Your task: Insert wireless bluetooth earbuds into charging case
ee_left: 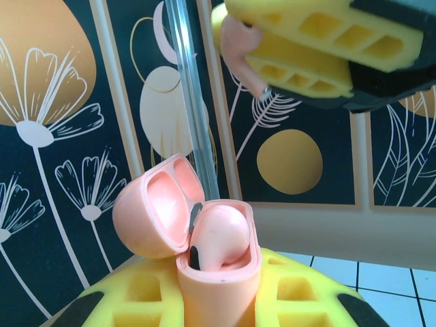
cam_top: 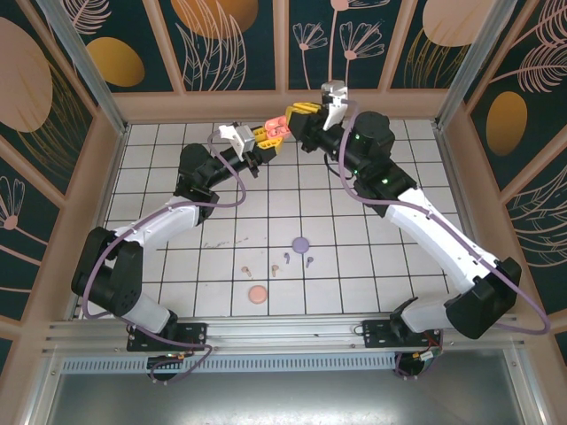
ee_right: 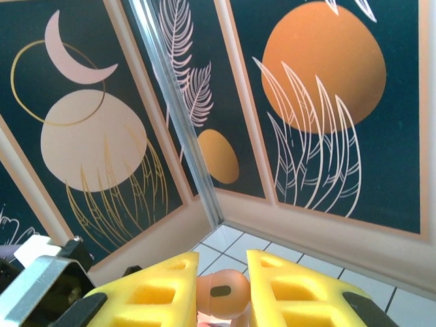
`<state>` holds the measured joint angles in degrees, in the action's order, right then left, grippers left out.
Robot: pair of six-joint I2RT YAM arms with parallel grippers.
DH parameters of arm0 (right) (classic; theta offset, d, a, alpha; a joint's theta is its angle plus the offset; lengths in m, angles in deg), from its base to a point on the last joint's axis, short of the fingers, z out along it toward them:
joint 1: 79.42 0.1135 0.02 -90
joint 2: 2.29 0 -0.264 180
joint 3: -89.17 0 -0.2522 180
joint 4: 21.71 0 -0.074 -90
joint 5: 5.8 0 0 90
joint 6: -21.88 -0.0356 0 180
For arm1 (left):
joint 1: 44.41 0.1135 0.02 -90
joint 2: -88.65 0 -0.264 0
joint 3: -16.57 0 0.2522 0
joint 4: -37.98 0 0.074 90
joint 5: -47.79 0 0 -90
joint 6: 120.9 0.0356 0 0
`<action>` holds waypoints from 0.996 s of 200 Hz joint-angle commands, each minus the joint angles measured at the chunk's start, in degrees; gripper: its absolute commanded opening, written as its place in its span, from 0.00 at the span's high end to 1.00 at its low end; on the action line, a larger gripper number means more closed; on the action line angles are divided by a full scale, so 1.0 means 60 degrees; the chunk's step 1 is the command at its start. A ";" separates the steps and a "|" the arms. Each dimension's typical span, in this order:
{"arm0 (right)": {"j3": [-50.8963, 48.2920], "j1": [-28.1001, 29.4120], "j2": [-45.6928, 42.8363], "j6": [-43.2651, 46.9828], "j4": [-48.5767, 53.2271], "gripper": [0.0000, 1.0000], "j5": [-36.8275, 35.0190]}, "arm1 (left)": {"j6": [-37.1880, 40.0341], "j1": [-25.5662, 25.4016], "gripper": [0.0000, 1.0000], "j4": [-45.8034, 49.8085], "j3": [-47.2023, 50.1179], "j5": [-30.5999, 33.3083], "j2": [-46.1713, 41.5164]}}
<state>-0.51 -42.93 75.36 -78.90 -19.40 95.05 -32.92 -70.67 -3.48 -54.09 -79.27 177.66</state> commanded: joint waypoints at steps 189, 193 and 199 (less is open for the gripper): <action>-0.0703 -0.0147 0.0415 -0.0498 -0.0862 0.79 0.0289 | -0.0227 -0.0076 1.00 -0.0287 -0.0156 0.0019 -0.0267; -0.0703 -0.0151 0.0427 -0.0502 -0.0862 0.79 0.0297 | -0.0230 -0.0076 1.00 -0.0280 -0.0155 0.0016 -0.0273; -0.0714 -0.0159 0.0431 -0.0504 -0.0865 0.79 0.0301 | -0.0227 -0.0076 1.00 -0.0300 -0.0162 0.0017 -0.0289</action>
<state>-3.90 -43.34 77.39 -80.80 -21.89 95.97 -33.34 -70.70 -3.50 -54.11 -79.22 177.64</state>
